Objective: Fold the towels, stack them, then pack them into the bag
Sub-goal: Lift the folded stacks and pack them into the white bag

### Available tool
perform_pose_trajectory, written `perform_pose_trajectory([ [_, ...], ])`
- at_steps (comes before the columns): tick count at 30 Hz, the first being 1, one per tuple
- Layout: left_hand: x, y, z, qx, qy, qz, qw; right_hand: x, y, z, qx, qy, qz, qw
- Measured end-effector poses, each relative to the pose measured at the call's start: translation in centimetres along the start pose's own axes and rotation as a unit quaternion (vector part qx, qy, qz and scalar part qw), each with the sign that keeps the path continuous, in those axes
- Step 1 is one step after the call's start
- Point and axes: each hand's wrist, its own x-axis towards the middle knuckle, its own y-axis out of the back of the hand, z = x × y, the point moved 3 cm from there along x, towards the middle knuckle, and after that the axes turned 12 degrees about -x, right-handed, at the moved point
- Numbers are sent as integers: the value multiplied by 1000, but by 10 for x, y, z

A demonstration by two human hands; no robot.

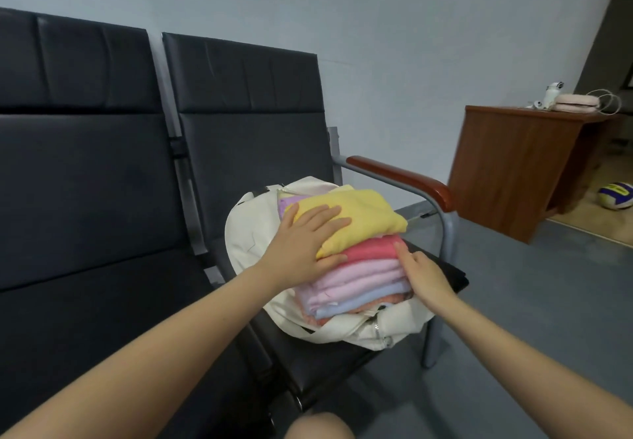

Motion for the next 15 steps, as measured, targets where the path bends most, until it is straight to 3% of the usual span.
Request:
perform_pose_trajectory([
  [3, 6, -5, 6, -3, 45, -16, 999, -28, 1, 14, -85, 60, 87, 991],
  [6, 14, -4, 9, 3, 55, -42, 998, -44, -16, 26, -159, 124, 125, 971],
  [10, 14, 2, 8, 2, 60, -69, 996, -67, -32, 21, -265, 219, 198, 918],
  [11, 12, 4, 8, 1, 60, -67, 996, -72, -38, 16, -269, 263, 195, 906],
  [13, 10, 5, 7, -2, 52, -57, 997, -84, -54, 1, -257, 313, 120, 906],
  [15, 10, 5, 6, -3, 42, -55, 998, -85, -64, -8, -261, 300, 46, 916],
])
